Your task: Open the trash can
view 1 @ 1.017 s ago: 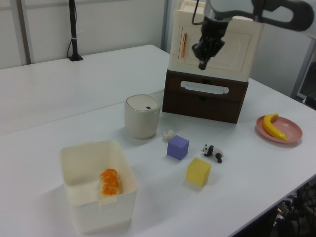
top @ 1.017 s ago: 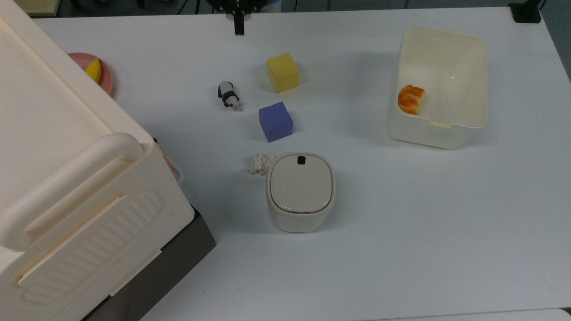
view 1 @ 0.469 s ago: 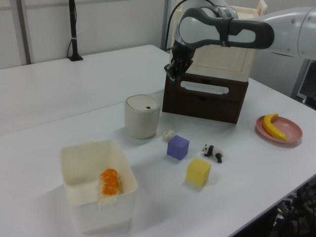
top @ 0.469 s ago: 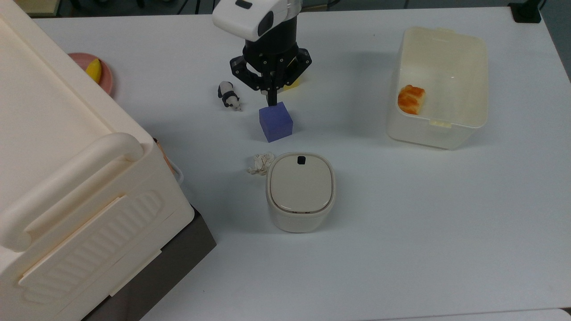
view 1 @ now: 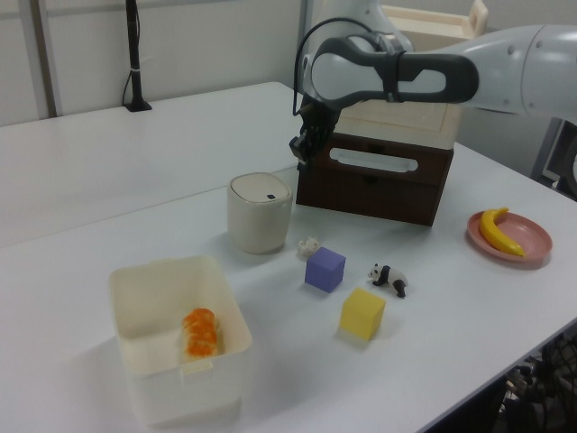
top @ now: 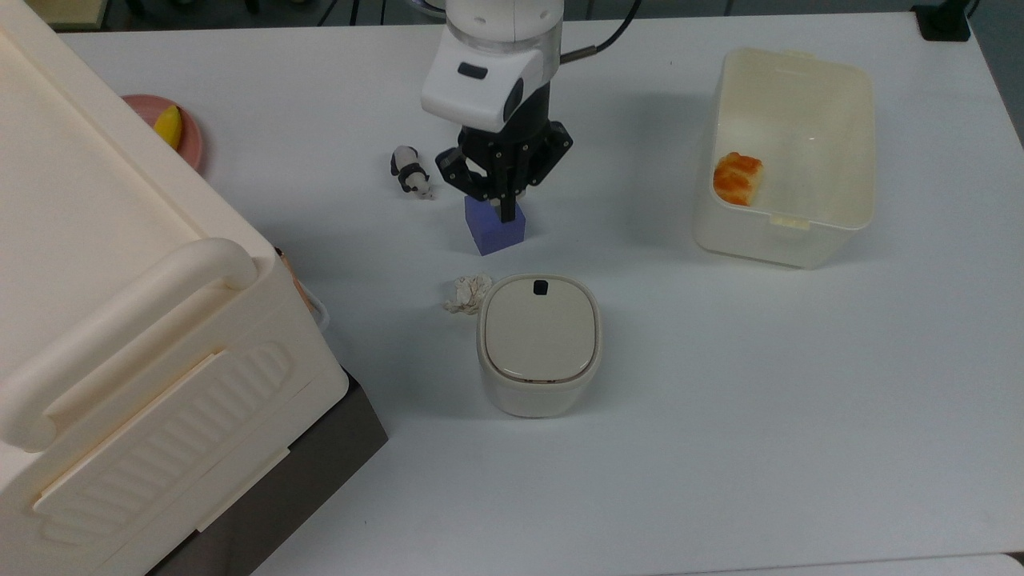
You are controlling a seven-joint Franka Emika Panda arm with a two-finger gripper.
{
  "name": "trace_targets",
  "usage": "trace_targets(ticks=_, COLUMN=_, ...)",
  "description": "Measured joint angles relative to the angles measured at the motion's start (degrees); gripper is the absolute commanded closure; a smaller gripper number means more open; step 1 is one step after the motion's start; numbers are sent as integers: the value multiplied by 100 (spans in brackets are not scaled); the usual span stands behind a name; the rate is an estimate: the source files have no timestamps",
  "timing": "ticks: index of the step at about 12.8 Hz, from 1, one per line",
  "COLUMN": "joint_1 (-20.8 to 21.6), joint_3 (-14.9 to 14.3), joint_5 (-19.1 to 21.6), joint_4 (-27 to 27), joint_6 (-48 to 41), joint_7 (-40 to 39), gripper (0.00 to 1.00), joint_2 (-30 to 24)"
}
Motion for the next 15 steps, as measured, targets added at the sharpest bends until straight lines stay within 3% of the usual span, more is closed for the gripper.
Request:
trace_targets(ticks=6, joint_1=394, joint_3=4, joint_5=1, joint_4=81, joint_6=1454, joint_7=321, gripper=100, joint_2=706)
trace_targets(ticks=15, joint_1=443, joint_3=3, joint_5=0, joint_4=312, joint_6=1489, joint_7=608, gripper=100, joint_2=820)
